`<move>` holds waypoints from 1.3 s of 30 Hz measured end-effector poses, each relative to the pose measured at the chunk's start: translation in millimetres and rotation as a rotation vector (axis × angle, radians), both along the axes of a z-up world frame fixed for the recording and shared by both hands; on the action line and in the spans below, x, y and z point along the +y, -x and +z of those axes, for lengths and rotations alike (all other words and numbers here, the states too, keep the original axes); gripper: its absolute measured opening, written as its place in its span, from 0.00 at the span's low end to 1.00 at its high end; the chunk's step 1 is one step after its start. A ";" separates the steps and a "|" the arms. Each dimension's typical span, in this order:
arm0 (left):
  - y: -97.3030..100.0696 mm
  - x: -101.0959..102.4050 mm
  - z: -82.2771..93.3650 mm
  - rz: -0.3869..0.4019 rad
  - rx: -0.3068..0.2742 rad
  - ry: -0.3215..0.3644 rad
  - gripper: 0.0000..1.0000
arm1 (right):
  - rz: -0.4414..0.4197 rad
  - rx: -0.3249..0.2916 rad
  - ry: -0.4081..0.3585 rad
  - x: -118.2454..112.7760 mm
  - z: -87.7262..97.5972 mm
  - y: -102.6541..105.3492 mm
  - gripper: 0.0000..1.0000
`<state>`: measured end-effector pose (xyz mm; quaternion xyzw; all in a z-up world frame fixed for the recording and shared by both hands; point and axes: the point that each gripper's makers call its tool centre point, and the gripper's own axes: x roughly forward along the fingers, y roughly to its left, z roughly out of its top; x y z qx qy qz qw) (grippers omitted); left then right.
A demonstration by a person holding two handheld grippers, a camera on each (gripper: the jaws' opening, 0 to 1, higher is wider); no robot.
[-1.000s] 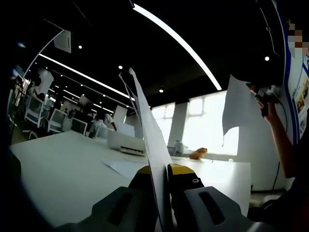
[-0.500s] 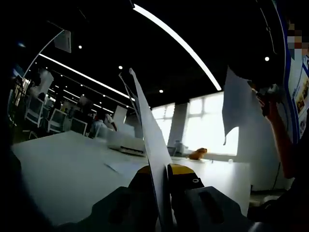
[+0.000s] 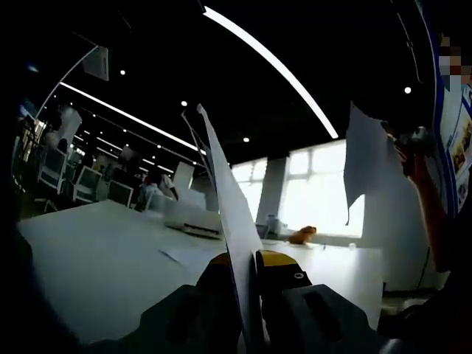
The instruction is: Organize the stack of printing papers by aligning and flattening the scattered papers on the table
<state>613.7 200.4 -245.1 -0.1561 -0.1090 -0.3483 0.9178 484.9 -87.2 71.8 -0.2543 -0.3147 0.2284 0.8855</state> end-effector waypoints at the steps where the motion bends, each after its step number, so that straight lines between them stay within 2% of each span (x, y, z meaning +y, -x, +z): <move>1: 0.0 0.1 0.0 0.000 0.000 0.000 0.08 | -0.001 0.003 0.006 1.6 -1.3 -0.8 0.00; 12: -0.8 -0.5 -0.4 0.000 0.001 -0.002 0.08 | 0.032 0.059 0.067 19.1 -20.4 -11.8 0.00; 18: -0.7 -0.8 -0.8 0.000 0.003 -0.003 0.08 | 0.025 0.158 0.125 25.0 -44.2 -38.3 0.00; 21: -0.5 -0.6 -0.8 0.000 0.003 -0.003 0.08 | 0.007 0.189 0.166 28.7 -58.2 -55.1 0.00; 25: -0.5 -0.9 -1.0 -0.002 0.004 -0.002 0.08 | 0.031 0.233 0.206 38.3 -74.2 -72.6 0.00; 29: -0.7 -1.0 -1.2 -0.004 0.006 -0.003 0.08 | 0.086 0.236 0.241 56.1 -86.1 -81.4 0.00; 39: -0.7 -1.6 -1.1 -0.006 0.004 -0.005 0.08 | 0.110 0.233 0.315 88.6 -93.4 -110.9 0.00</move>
